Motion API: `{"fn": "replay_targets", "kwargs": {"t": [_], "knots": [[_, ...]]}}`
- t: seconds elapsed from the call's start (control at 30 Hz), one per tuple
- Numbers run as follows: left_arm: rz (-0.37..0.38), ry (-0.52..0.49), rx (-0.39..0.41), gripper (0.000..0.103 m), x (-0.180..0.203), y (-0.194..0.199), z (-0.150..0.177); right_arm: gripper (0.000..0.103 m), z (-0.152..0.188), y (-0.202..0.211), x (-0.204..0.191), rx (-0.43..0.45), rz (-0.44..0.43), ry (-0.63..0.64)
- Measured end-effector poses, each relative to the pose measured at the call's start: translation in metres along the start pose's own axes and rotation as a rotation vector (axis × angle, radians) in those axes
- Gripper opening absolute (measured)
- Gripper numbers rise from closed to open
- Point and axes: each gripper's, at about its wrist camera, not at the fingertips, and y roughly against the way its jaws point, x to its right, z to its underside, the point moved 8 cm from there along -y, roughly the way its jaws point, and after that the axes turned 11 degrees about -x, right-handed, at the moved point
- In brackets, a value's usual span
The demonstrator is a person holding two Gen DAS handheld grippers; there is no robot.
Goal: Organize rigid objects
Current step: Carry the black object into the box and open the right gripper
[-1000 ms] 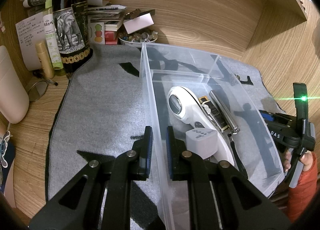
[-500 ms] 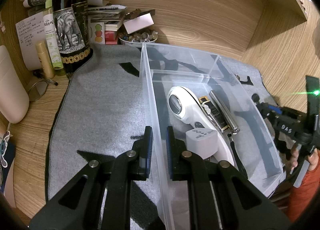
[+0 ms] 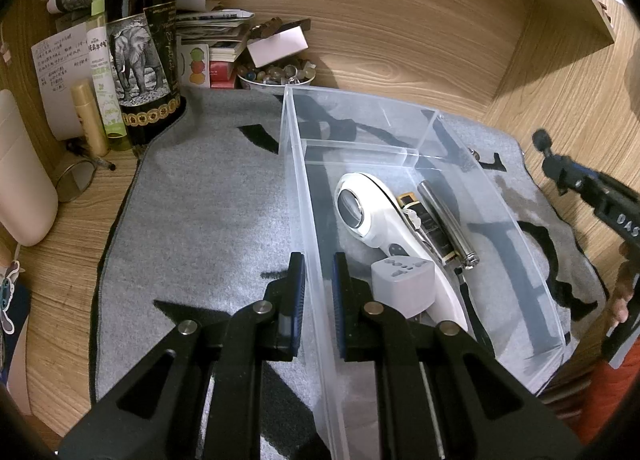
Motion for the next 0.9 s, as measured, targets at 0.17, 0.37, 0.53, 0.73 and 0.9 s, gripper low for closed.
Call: {"fn": "replay_targets", "kwargs": {"t": [0.17,0.37,0.53,0.73,0.9], "knots": [[0.0,0.0,0.0,0.012,0.0,0.0,0.0,0.021,-0.009,0.011,-0.016,0.035,-0.024,0.036],[0.001,0.001,0.0,0.012,0.0,0.0,0.0,0.021,-0.012,0.011,-0.043,0.042,-0.064,0.092],[0.0,0.0,0.001,0.012,0.0,0.0,0.0,0.021,-0.008,0.004,-0.064,0.024,-0.08,0.142],[0.0,0.0,0.001,0.012,0.0,0.0,0.0,0.021,-0.002,-0.013,-0.08,-0.022,-0.096,0.181],[0.0,0.001,0.002,0.012,0.0,0.0,0.001,0.021,0.006,-0.03,-0.088,-0.074,-0.099,0.208]]}}
